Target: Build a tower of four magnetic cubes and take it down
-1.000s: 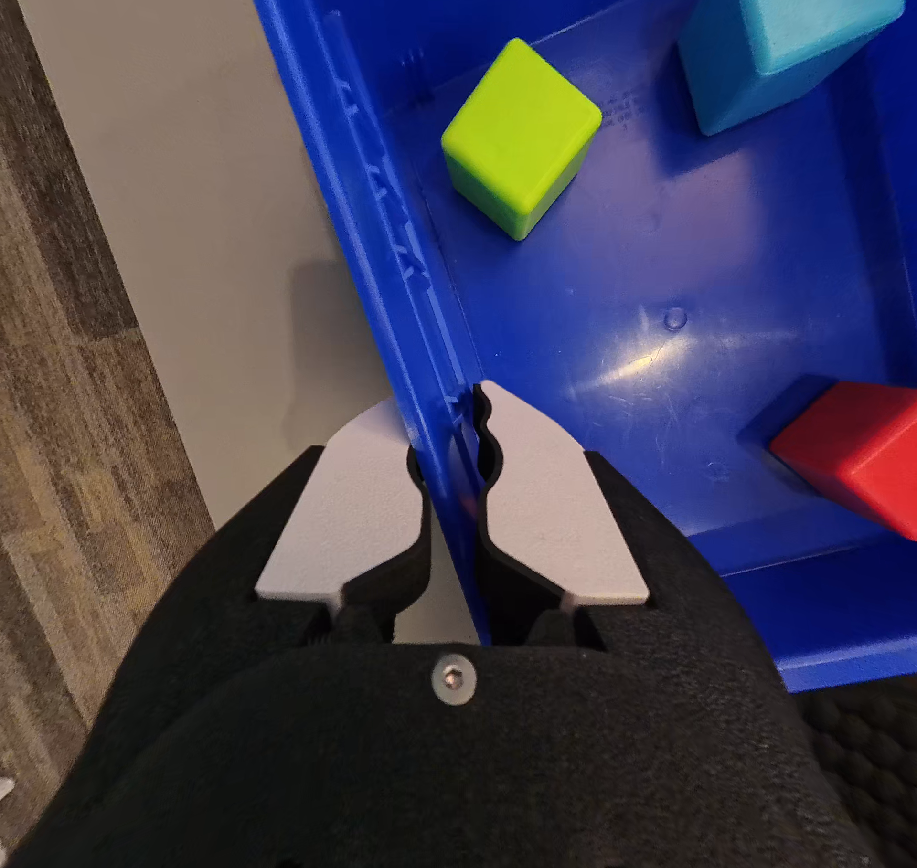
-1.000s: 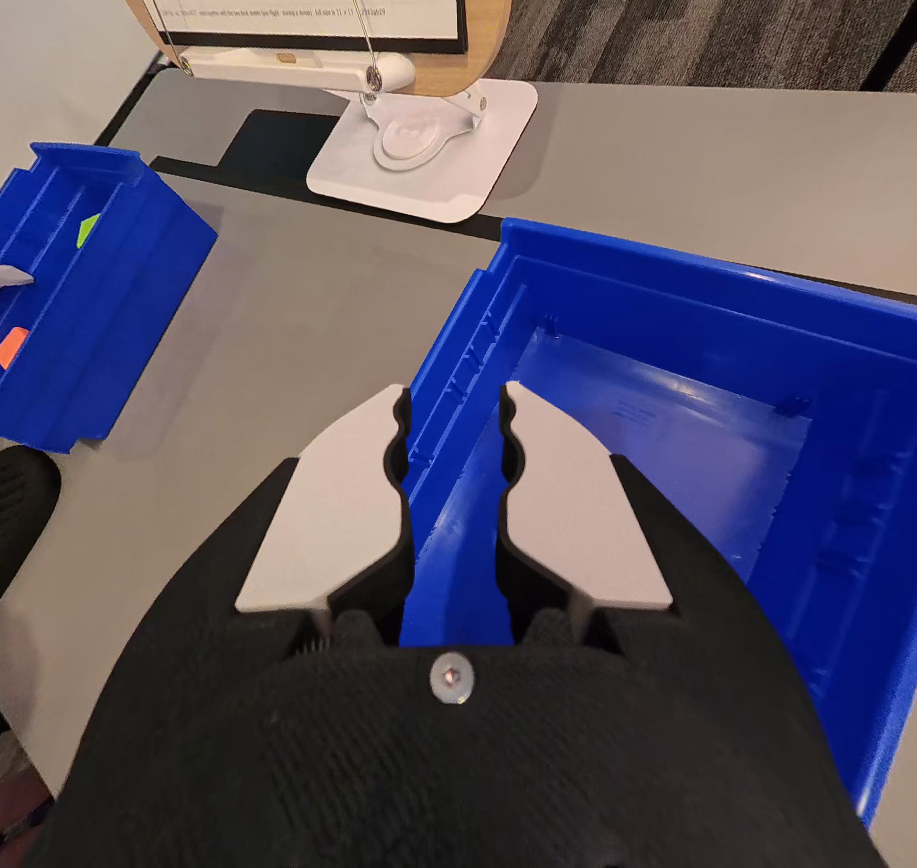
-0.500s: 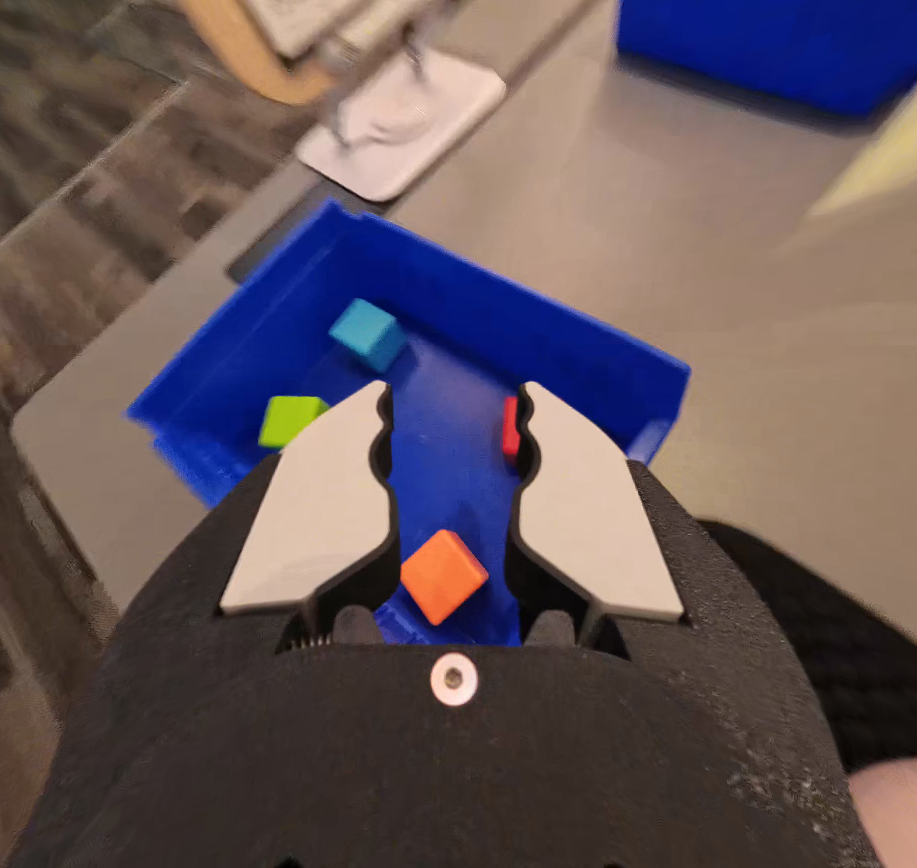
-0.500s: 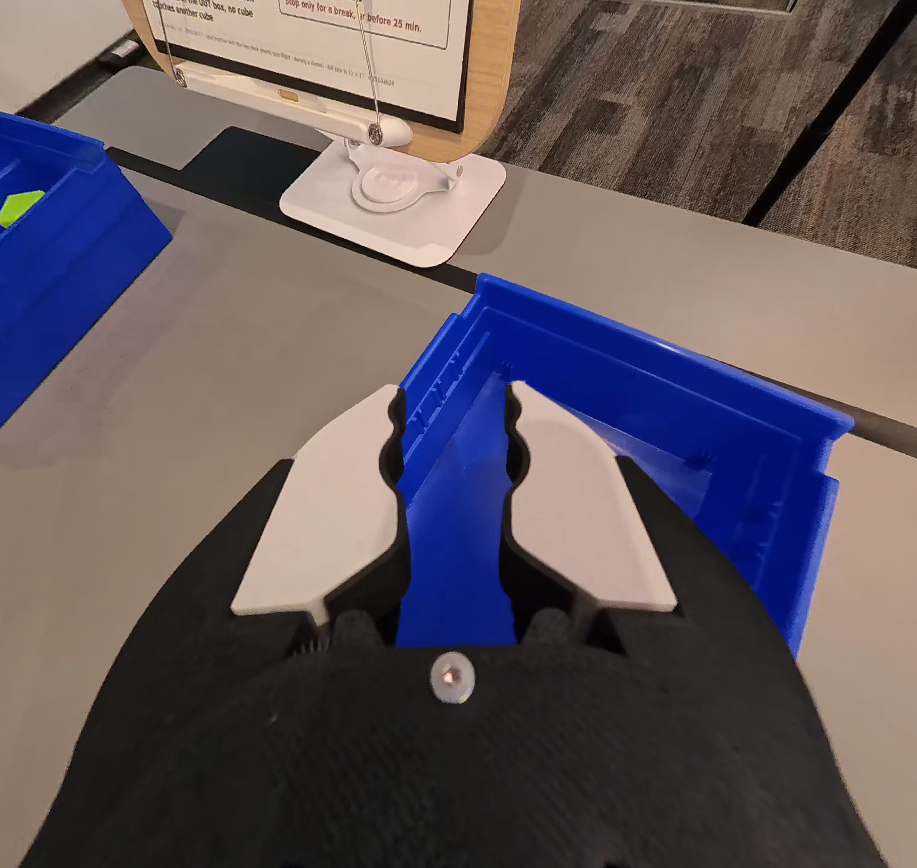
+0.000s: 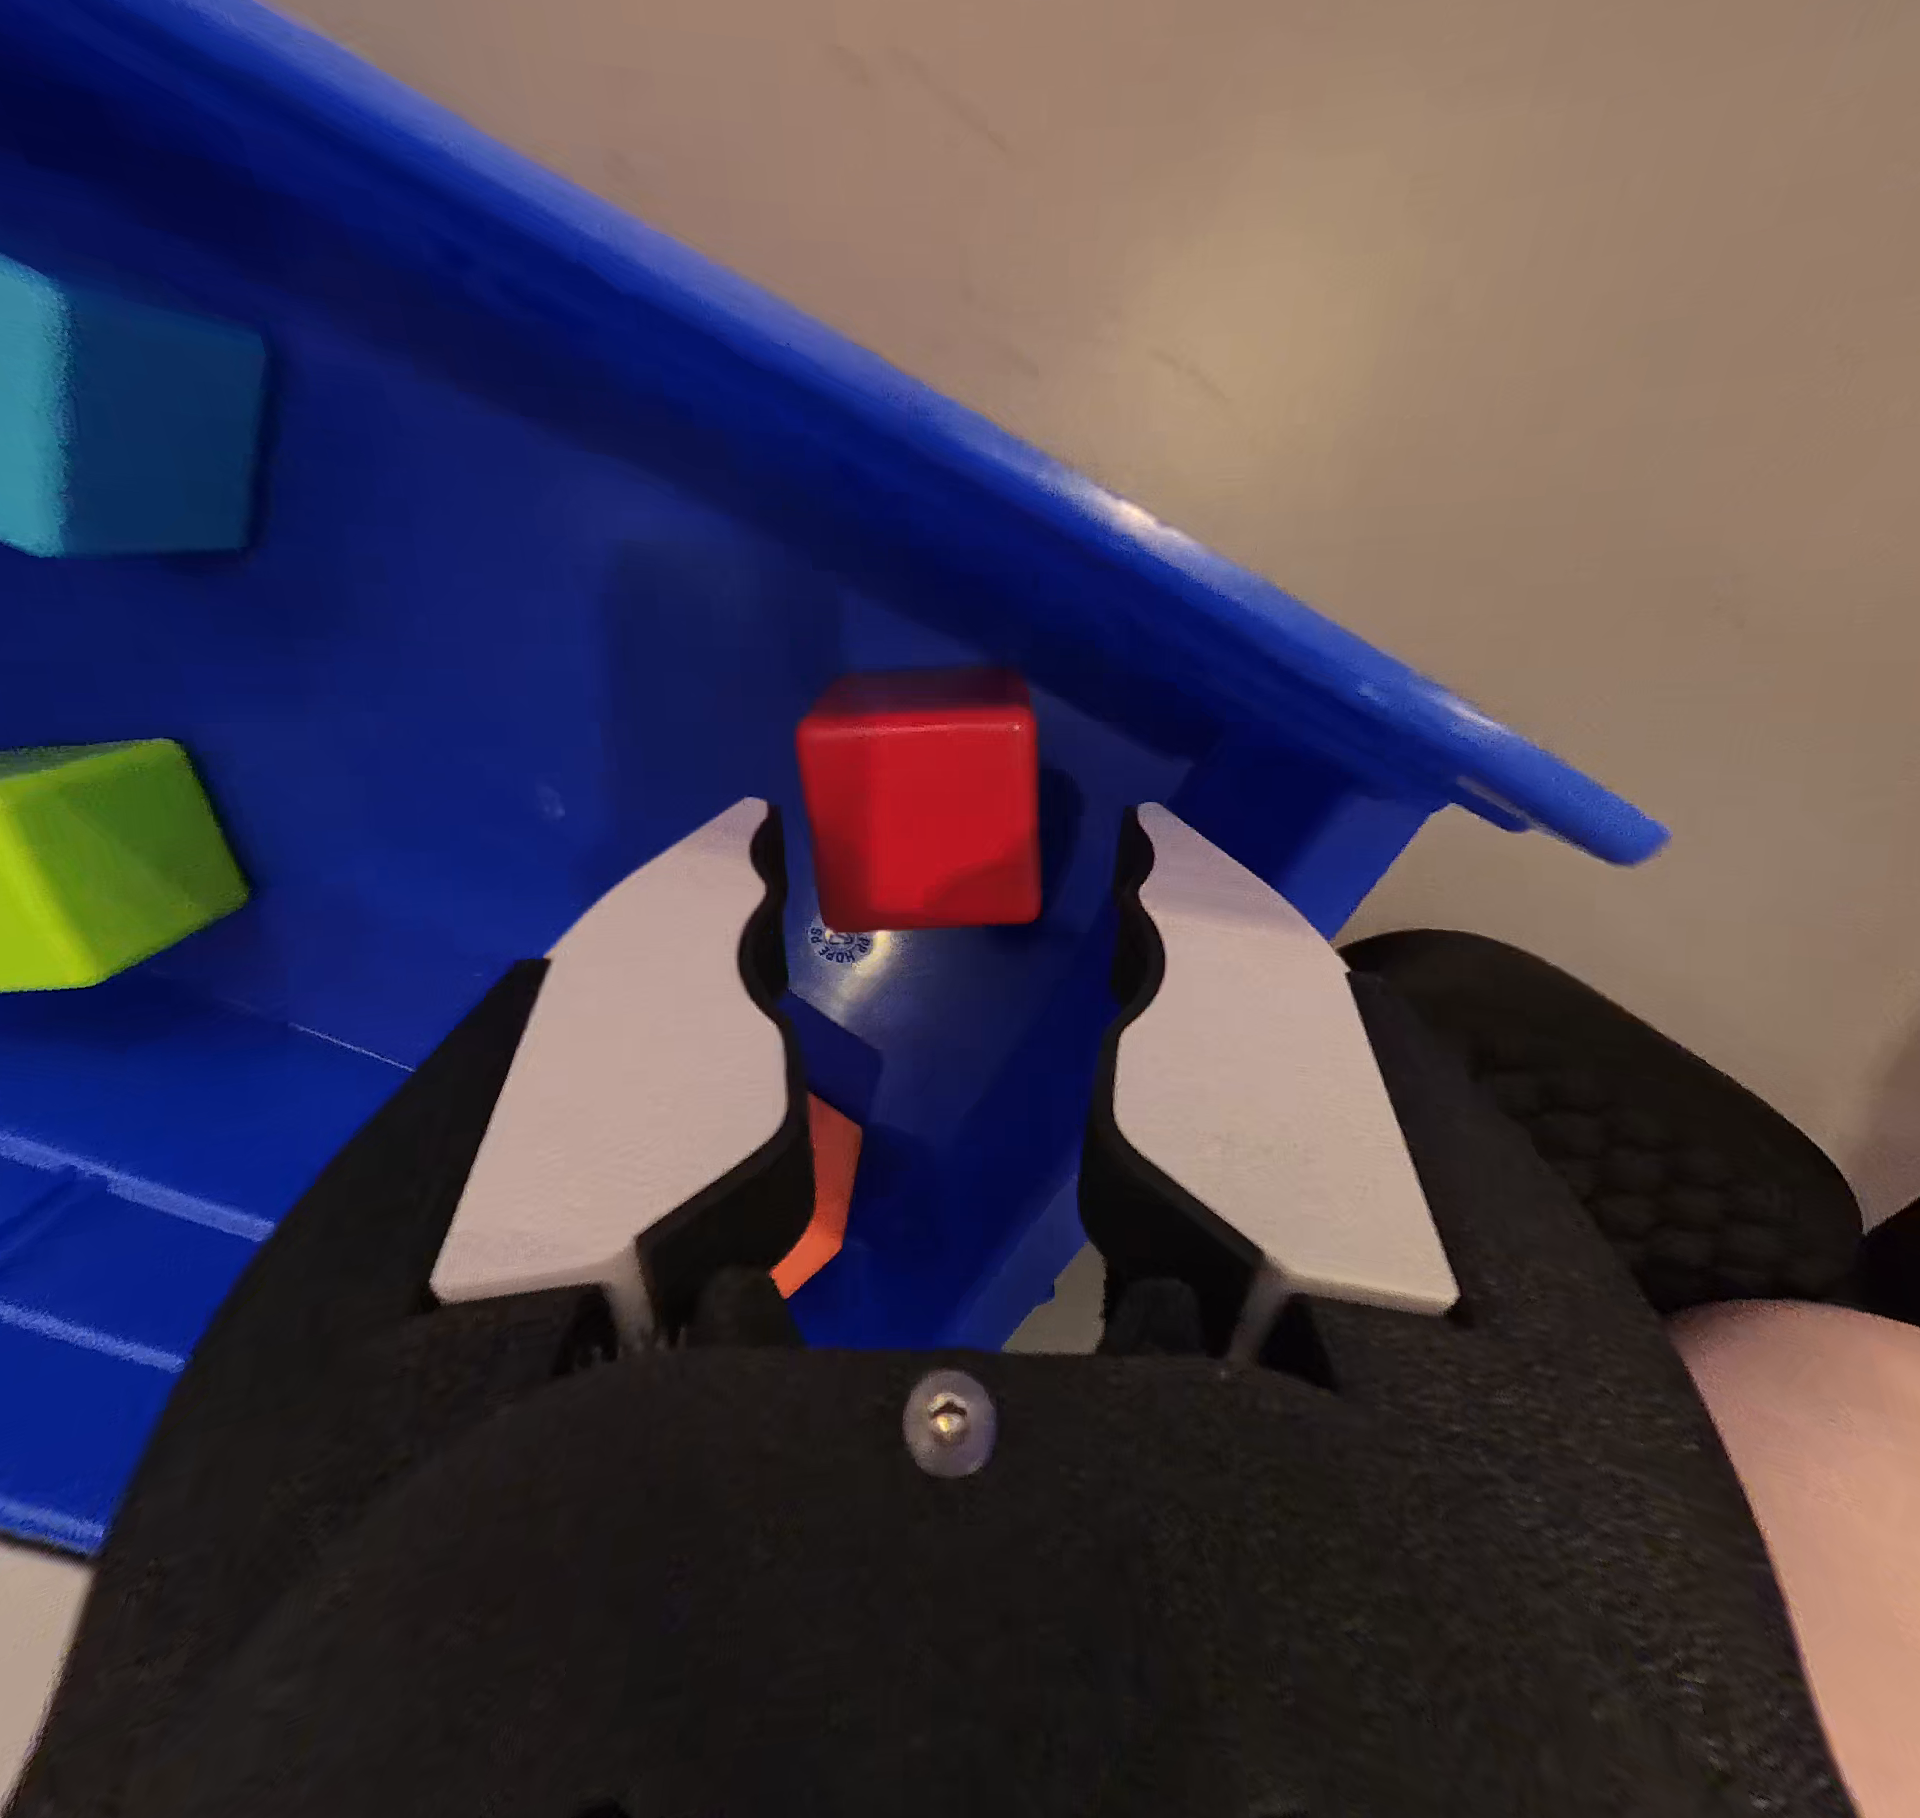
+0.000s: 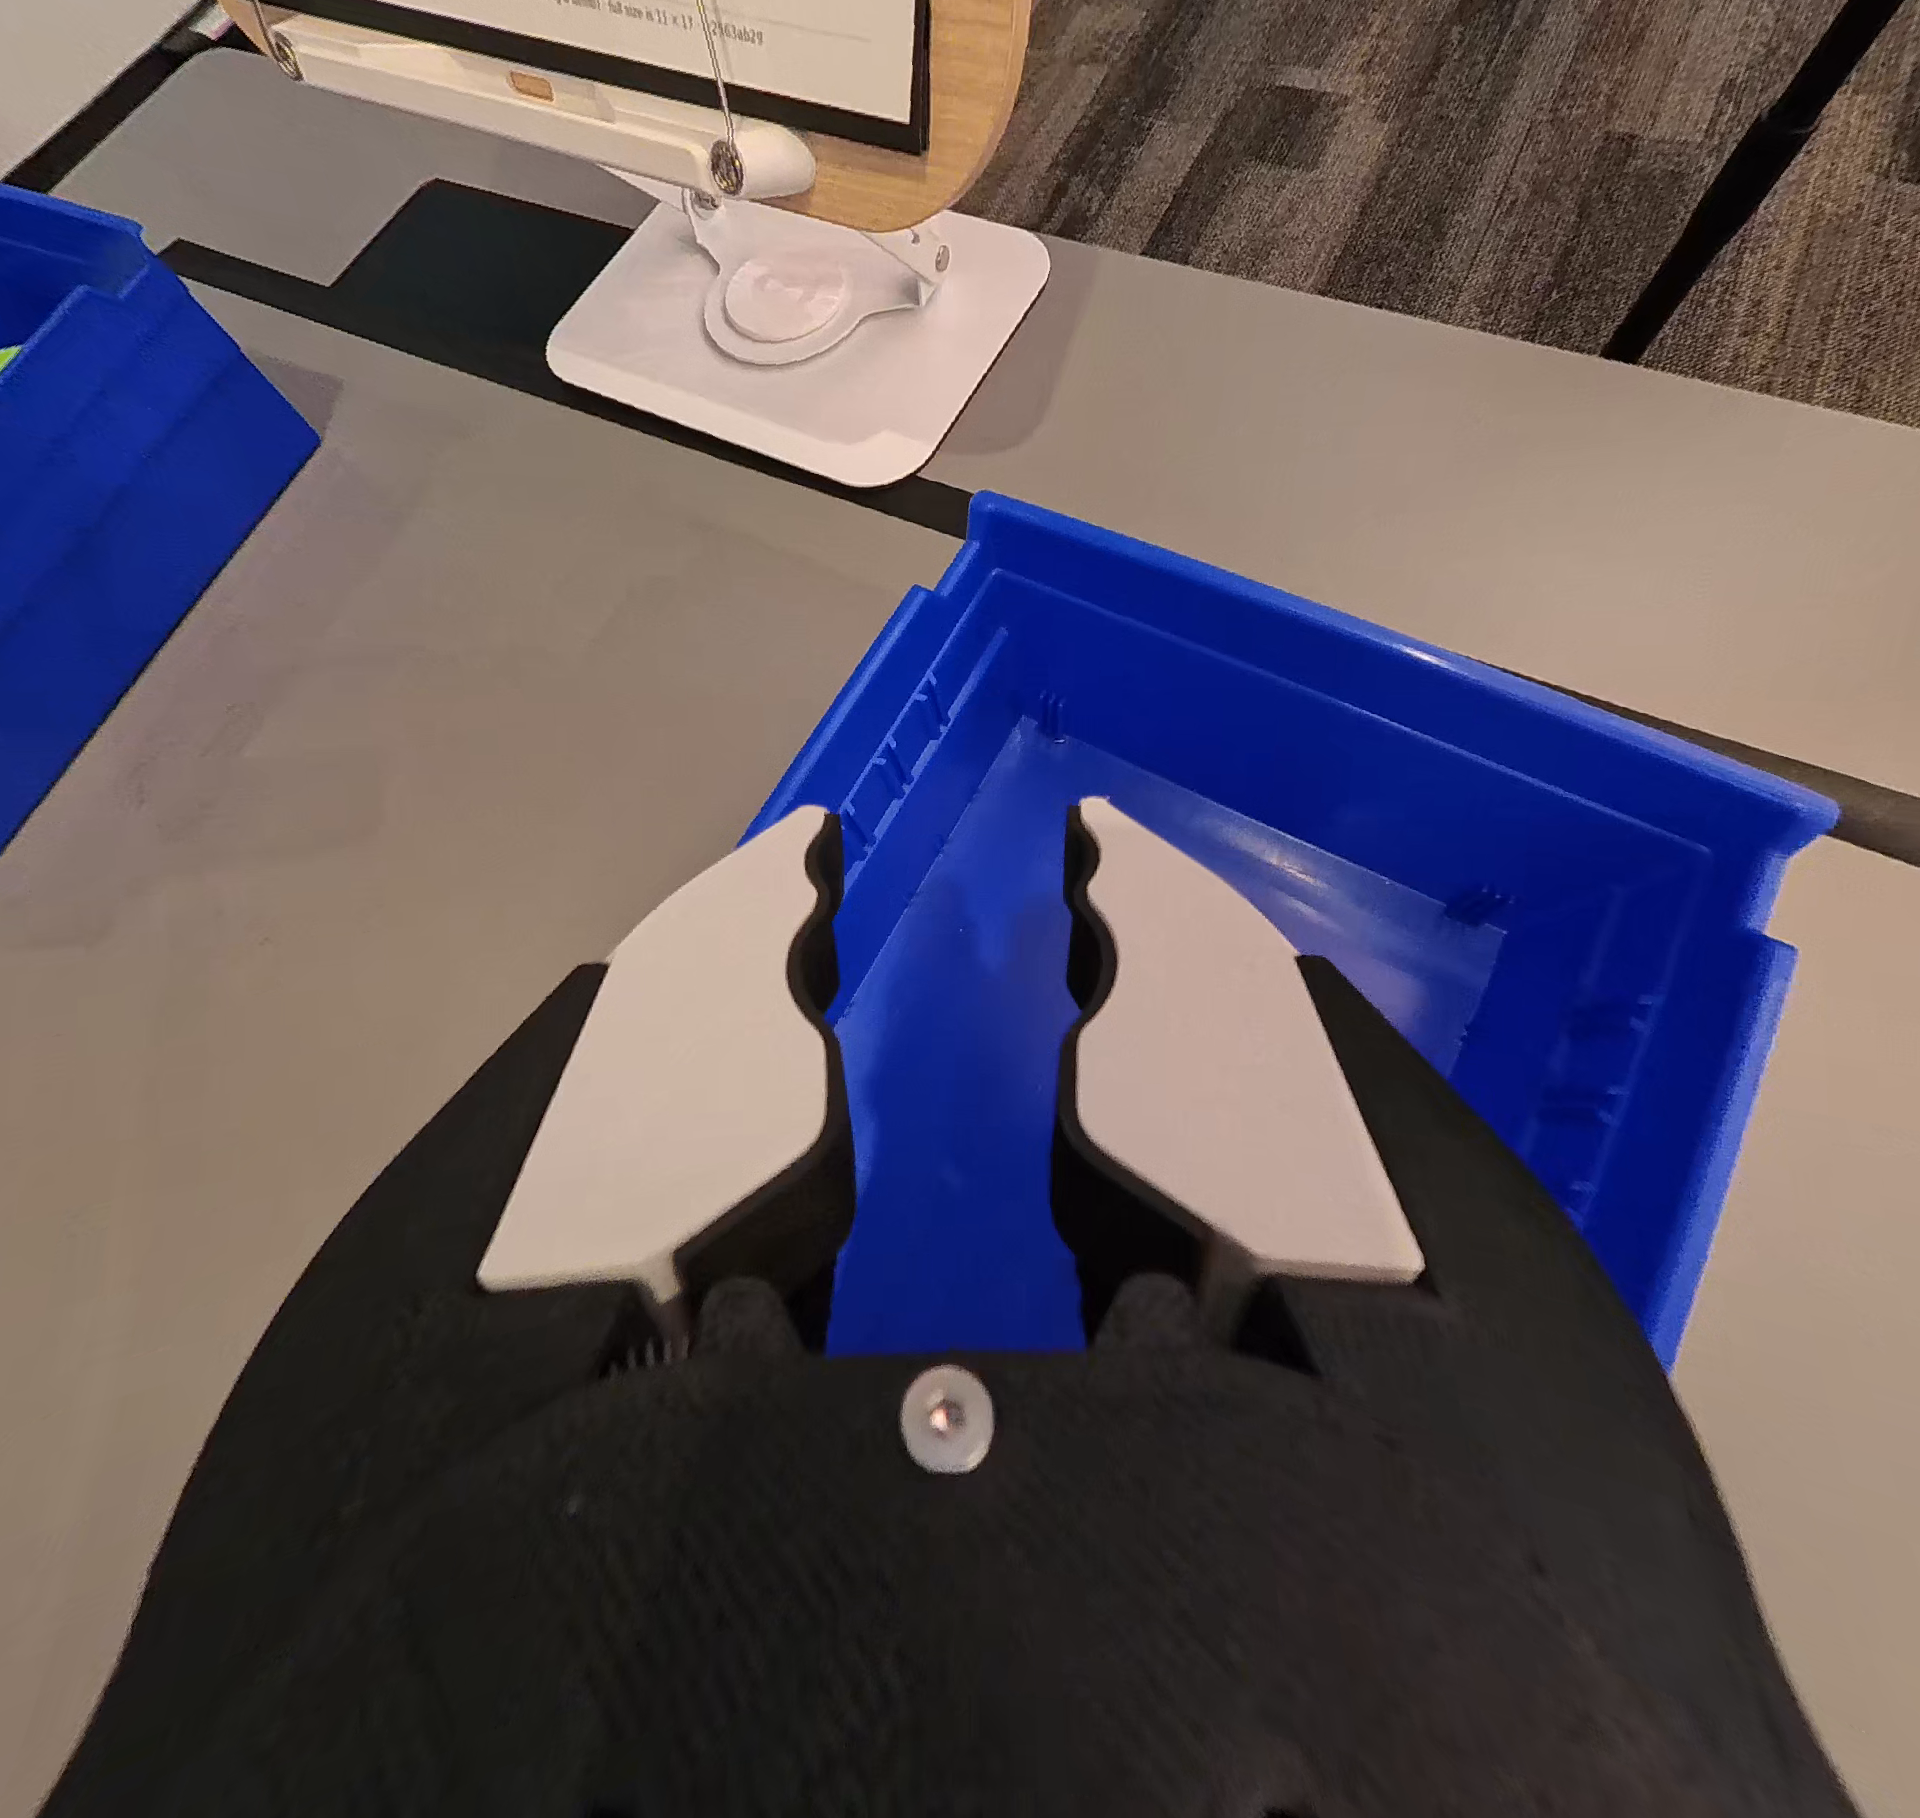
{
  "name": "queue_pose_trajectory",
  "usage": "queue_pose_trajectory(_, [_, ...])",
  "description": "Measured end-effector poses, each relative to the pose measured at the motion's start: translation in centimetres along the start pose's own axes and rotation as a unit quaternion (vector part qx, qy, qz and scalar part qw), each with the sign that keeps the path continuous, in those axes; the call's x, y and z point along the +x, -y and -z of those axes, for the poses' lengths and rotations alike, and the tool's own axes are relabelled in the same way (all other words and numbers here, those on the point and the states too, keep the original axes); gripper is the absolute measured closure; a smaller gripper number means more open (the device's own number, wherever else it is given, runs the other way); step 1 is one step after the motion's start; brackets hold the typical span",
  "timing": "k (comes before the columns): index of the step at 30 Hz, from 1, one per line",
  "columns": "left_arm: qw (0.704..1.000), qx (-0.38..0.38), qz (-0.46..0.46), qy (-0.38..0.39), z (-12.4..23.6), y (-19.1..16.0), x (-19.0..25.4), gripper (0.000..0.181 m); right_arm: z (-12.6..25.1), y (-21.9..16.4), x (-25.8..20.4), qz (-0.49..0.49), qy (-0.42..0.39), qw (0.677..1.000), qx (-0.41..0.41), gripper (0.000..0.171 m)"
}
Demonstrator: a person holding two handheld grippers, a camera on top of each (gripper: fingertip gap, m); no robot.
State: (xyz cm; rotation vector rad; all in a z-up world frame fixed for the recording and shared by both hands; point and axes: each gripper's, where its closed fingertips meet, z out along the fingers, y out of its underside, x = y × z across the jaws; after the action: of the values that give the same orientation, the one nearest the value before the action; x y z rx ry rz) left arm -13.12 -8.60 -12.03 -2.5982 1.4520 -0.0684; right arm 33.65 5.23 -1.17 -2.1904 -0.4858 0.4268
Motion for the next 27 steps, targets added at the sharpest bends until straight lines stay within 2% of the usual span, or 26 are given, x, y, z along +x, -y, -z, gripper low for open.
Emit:
queue_pose_trajectory(5, [0.999, -0.051, 0.002, 0.021, -1.6, -1.2, -1.0, 0.128, -0.1, -0.3, 0.1, 0.0, 0.003, 1.0, -0.008, 0.129])
queue_pose_trajectory(7, [0.999, -0.036, -0.002, 0.015, -1.5, -0.9, -0.9, 0.133, 0.0, -0.4, 0.2, -0.001, 0.004, 1.0, -0.009, 0.129])
queue_pose_trajectory(12, [0.999, 0.008, -0.029, 0.018, -0.1, -0.3, -0.8, 0.134, -0.1, -0.8, 0.6, -0.006, 0.005, 1.0, -0.016, 0.129])
queue_pose_trajectory(16, [0.997, 0.037, -0.001, 0.061, 3.1, -1.2, -2.0, 0.134, -0.3, -1.2, 1.1, -0.016, 0.009, 1.0, -0.022, 0.129])
queue_pose_trajectory(19, [0.986, 0.088, 0.005, 0.139, 7.6, -1.0, -2.5, 0.134, -0.4, -1.6, 1.6, -0.023, 0.01, 0.999, -0.027, 0.129])
queue_pose_trajectory(22, [0.955, 0.187, -0.027, 0.229, 13.1, 2.1, -1.8, 0.135, -0.5, -1.6, 1.7, -0.029, 0.015, 0.999, -0.027, 0.129])
queue_pose_trajectory(24, [0.924, 0.26, -0.053, 0.277, 16.3, 5.6, -0.5, 0.134, -0.6, -1.6, 1.6, -0.03, 0.018, 0.999, -0.028, 0.129])
queue_pose_trajectory(27, [0.893, 0.346, -0.124, 0.259, 16.9, 12.1, 3.5, 0.135, -0.6, -1.6, 1.3, -0.027, 0.021, 0.999, -0.03, 0.128])
